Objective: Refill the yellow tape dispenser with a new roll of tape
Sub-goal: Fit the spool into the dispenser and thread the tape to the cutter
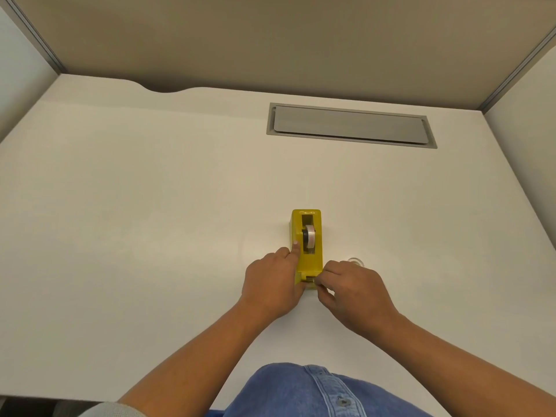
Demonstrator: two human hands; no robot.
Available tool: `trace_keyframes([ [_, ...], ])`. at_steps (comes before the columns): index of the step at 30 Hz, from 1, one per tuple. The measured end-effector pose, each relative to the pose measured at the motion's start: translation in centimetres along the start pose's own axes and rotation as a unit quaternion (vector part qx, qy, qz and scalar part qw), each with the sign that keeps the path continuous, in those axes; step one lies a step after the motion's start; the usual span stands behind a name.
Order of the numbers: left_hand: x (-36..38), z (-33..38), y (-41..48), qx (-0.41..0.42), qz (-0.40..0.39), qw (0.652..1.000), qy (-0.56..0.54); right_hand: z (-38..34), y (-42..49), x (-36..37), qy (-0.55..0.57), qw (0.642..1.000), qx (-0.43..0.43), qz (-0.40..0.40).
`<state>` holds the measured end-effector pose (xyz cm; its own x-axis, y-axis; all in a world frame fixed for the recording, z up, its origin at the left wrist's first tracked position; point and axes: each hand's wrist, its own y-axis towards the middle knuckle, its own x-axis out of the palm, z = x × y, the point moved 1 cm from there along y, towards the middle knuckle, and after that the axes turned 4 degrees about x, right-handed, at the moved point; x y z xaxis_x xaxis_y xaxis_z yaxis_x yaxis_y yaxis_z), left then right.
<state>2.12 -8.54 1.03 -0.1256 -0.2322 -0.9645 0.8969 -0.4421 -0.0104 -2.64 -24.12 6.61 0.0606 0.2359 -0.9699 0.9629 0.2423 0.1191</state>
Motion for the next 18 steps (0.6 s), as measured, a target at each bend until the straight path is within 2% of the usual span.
trace_keyframes([
  [18,-0.2,0.0,0.1,0.001,-0.002,1.000,0.000,0.0,0.0,1.3,-0.001,1.000,-0.016,-0.012],
])
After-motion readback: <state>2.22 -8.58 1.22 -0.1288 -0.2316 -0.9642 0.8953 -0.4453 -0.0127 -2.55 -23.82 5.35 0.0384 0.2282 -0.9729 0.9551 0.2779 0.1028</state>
